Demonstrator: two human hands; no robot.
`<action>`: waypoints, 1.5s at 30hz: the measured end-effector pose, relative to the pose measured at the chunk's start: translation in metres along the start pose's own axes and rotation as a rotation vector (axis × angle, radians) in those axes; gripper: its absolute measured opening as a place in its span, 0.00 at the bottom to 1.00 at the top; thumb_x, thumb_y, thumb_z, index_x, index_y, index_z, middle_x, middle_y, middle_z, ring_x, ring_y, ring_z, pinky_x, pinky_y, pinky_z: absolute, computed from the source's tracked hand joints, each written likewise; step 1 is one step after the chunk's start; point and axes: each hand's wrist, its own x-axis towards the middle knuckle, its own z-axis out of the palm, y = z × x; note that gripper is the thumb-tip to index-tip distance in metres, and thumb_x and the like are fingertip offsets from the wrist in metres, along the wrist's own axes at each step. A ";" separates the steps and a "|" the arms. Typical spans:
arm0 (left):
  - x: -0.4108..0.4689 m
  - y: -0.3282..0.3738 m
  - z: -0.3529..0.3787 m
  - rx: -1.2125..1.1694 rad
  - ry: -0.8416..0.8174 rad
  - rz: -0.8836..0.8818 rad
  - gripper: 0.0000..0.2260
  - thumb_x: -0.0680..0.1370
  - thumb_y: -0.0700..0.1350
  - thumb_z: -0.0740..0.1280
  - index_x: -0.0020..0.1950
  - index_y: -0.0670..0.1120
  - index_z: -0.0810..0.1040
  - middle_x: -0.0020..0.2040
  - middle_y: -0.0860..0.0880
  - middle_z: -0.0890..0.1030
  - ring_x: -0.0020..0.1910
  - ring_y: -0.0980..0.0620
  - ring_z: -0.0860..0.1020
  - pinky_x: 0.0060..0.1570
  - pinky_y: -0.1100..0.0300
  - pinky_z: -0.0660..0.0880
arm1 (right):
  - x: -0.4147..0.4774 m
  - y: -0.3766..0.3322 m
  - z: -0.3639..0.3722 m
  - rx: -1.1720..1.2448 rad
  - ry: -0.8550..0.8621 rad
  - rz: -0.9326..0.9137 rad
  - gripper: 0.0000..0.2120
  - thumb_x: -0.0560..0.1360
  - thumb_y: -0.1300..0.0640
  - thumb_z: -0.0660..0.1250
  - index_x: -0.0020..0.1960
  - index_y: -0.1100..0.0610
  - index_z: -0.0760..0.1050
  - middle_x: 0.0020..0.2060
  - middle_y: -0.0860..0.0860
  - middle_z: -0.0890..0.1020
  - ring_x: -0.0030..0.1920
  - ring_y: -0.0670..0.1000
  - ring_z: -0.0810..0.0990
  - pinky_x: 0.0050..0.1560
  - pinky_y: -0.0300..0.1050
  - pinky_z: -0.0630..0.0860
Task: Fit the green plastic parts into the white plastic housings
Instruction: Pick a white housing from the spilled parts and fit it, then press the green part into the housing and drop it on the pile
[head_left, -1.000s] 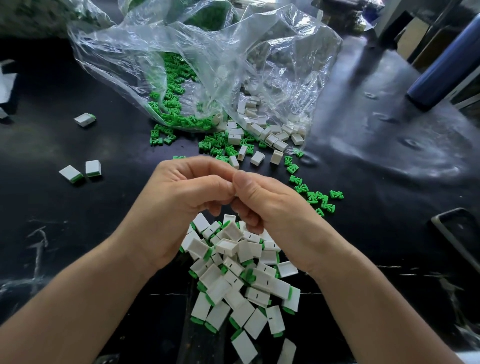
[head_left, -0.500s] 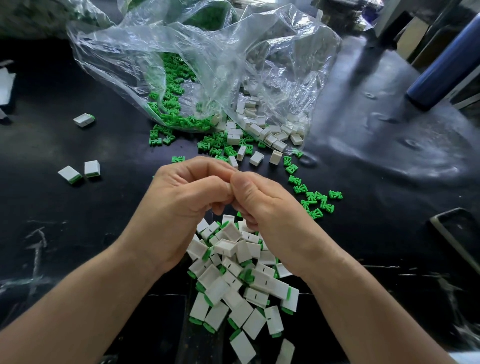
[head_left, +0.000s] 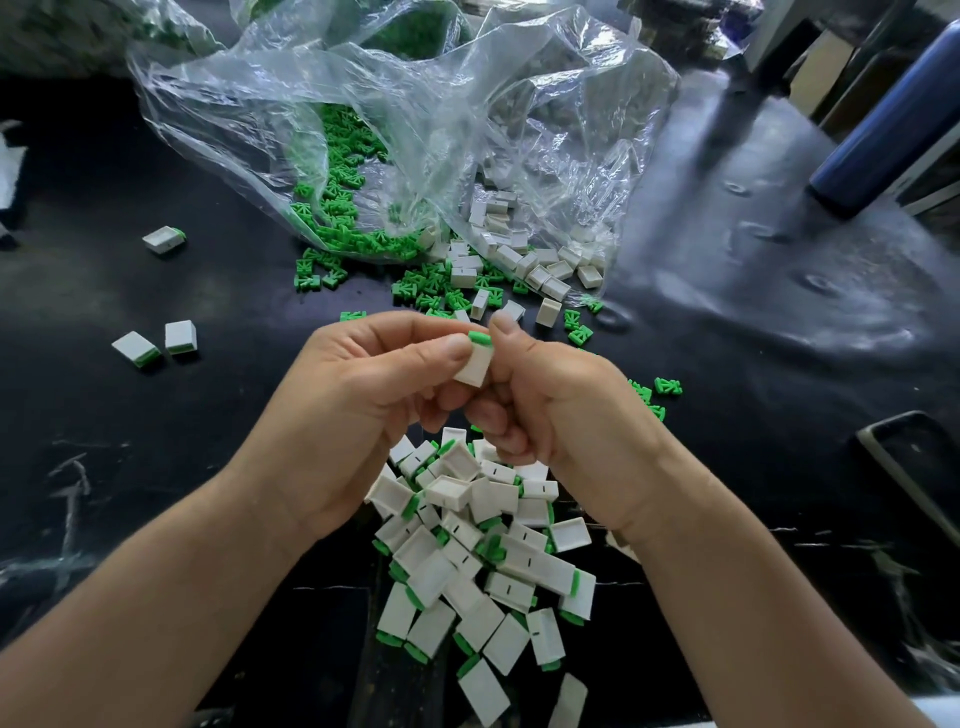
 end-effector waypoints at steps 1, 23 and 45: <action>0.000 0.000 0.001 -0.011 0.007 -0.008 0.10 0.64 0.42 0.67 0.41 0.40 0.83 0.31 0.42 0.78 0.31 0.48 0.73 0.30 0.64 0.69 | 0.000 0.000 0.000 -0.016 0.003 -0.001 0.24 0.79 0.44 0.50 0.36 0.57 0.74 0.33 0.56 0.71 0.27 0.45 0.63 0.26 0.36 0.59; 0.002 -0.001 -0.005 0.371 0.193 0.024 0.08 0.71 0.35 0.69 0.39 0.48 0.81 0.30 0.50 0.81 0.28 0.58 0.77 0.26 0.68 0.73 | 0.003 0.006 -0.024 -0.663 0.390 -0.057 0.09 0.76 0.57 0.63 0.43 0.45 0.79 0.35 0.41 0.77 0.31 0.39 0.72 0.32 0.25 0.67; 0.005 -0.005 -0.005 0.537 0.217 -0.082 0.06 0.73 0.40 0.69 0.37 0.48 0.82 0.30 0.48 0.82 0.24 0.62 0.73 0.24 0.73 0.68 | 0.005 0.008 -0.019 -0.893 0.265 -0.109 0.06 0.73 0.58 0.66 0.45 0.51 0.82 0.32 0.39 0.75 0.36 0.38 0.74 0.40 0.26 0.68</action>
